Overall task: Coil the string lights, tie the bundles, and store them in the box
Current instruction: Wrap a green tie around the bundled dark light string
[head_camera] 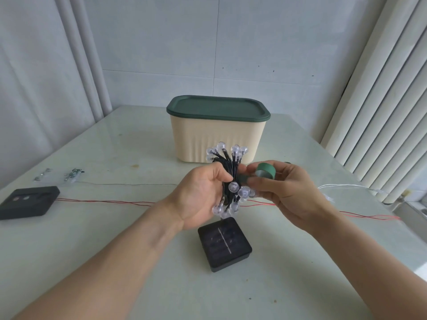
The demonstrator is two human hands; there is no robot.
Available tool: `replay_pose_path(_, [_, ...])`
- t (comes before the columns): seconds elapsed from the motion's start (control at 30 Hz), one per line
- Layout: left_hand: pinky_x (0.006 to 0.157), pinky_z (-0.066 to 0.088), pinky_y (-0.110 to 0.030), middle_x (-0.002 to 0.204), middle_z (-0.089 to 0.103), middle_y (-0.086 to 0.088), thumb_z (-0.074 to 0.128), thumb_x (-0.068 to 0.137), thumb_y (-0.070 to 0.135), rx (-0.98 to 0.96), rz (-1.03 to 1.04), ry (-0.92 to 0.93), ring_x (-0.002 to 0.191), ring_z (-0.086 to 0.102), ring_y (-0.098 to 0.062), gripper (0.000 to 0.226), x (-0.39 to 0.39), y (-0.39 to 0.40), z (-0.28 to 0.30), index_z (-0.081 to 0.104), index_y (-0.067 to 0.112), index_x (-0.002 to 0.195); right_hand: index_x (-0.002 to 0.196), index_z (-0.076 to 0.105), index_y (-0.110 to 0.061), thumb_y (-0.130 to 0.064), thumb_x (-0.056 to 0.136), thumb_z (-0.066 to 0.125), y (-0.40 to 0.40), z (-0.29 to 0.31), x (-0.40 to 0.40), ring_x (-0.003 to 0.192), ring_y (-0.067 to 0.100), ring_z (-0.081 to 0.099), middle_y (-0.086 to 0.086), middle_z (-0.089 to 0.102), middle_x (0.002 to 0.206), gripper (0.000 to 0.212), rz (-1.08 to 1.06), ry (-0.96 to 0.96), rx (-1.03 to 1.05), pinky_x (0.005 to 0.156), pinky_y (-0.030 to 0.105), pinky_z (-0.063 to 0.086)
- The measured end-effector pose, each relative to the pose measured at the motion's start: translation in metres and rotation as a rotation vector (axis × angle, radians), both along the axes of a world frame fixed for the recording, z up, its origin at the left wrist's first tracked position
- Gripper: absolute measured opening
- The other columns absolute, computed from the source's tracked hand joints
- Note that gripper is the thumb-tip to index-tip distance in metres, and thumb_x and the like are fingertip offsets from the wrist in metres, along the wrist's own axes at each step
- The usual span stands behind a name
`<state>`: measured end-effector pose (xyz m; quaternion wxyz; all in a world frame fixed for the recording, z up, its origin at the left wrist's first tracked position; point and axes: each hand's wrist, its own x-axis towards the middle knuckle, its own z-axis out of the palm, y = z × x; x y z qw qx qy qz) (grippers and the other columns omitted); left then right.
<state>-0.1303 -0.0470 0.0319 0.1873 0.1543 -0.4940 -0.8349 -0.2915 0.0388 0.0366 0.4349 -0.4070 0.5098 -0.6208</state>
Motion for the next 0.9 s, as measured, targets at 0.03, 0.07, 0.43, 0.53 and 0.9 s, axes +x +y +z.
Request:
replay_pose_path(0.03, [0.09, 0.034, -0.042, 0.128, 0.045, -0.023, 0.048, 0.074, 0.017, 0.011, -0.001, 0.006, 0.113, 0.039, -0.035, 0.063, 0.001, -0.001, 0.001, 0.049, 0.001, 0.136, 0.093, 0.071, 0.002, 0.0, 0.066, 0.075, 0.0, -0.001, 0.0, 0.083, 0.021, 0.073, 0.011, 0.077, 0.102, 0.027, -0.005, -0.018, 0.003, 0.071, 0.029, 0.062])
replay_pose_path(0.07, [0.081, 0.039, -0.037, 0.127, 0.042, -0.024, 0.044, 0.077, 0.017, 0.008, -0.023, 0.021, 0.109, 0.039, -0.035, 0.065, 0.001, -0.001, 0.002, 0.044, -0.001, 0.139, 0.092, 0.07, 0.002, -0.001, 0.065, 0.075, 0.0, -0.001, 0.0, 0.083, 0.022, 0.073, 0.011, 0.077, 0.101, 0.027, -0.017, -0.035, 0.009, 0.074, 0.031, 0.063])
replay_pose_path(0.43, [0.074, 0.054, -0.025, 0.095, 0.074, -0.003, 0.037, 0.101, -0.006, -0.253, 0.006, 0.04, 0.088, 0.069, -0.016, 0.027, 0.001, 0.003, -0.003, 0.06, 0.001, 0.112, 0.106, 0.067, 0.01, 0.006, 0.08, 0.071, 0.001, -0.001, 0.0, 0.062, 0.017, 0.069, 0.012, 0.073, 0.083, 0.026, -0.058, -0.146, 0.102, 0.058, 0.021, 0.056])
replay_pose_path(0.53, [0.082, 0.041, -0.045, 0.105, 0.065, -0.015, 0.048, 0.095, 0.006, -0.275, 0.052, 0.027, 0.095, 0.054, -0.033, 0.025, 0.0, 0.002, -0.004, 0.059, 0.001, 0.117, 0.106, 0.069, 0.007, 0.004, 0.082, 0.071, 0.001, -0.001, -0.001, 0.057, 0.013, 0.068, 0.008, 0.072, 0.077, 0.024, -0.076, -0.129, 0.122, 0.054, 0.019, 0.054])
replay_pose_path(0.9, [0.106, 0.046, -0.041, 0.106, 0.071, -0.013, 0.059, 0.095, 0.008, -0.459, 0.26, -0.041, 0.105, 0.063, -0.023, 0.014, -0.007, 0.0, -0.013, 0.067, 0.001, 0.105, 0.096, 0.072, 0.004, -0.036, 0.059, 0.083, 0.001, -0.001, 0.003, 0.066, 0.018, 0.059, 0.009, 0.073, 0.077, 0.056, -0.205, 0.115, 0.116, 0.068, 0.033, 0.047])
